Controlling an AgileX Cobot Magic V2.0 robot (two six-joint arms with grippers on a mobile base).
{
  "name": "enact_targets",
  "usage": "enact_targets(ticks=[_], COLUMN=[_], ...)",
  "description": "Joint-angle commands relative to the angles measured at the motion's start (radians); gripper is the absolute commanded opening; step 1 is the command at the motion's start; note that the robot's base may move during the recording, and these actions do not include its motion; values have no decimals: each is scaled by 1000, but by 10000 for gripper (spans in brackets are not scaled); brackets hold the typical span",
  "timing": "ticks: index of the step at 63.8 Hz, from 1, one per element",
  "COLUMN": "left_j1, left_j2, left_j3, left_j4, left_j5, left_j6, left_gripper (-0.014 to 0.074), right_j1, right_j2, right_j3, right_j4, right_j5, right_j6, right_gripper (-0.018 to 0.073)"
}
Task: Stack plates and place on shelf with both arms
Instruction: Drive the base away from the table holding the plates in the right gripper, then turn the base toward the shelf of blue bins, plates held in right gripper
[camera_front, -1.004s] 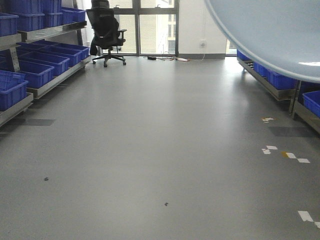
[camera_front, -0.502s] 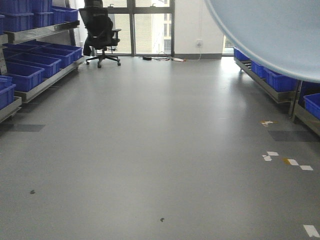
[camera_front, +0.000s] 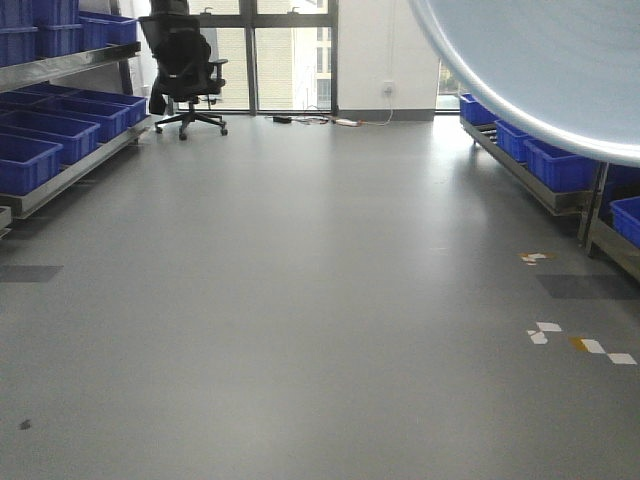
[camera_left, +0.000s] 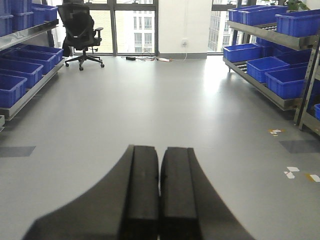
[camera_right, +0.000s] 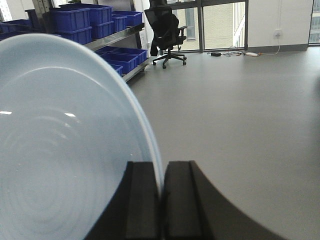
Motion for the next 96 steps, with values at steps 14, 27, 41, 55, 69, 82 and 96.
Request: enact_targets(ticks=[14, 27, 41, 55, 69, 82, 96], left_j1=[-1, -1, -1, -1, -1, -1, -1], left_j2=[7, 7, 7, 7, 7, 7, 7], left_j3=[-29, -29, -29, -29, -29, -29, -29], left_j4=[-2, -2, -2, -2, -2, -2, -2], left_j5=[-79, -79, -79, -79, -79, -79, -79], left_j6=[-2, -2, -2, -2, -2, -2, -2], left_gripper=[80, 80, 80, 80, 80, 80, 80], right_j1=[-6, -6, -6, -6, -6, -6, -6], right_j2=[1, 1, 1, 1, 1, 1, 1], right_j3=[-30, -30, -30, -30, -30, -30, -30], right_j4=[-3, -3, -3, -3, -3, -3, -3], right_j5=[-105, -105, -105, -105, -105, -105, -105], right_j6=[0, 0, 0, 0, 0, 0, 0], right_gripper=[48, 48, 48, 48, 48, 48, 48])
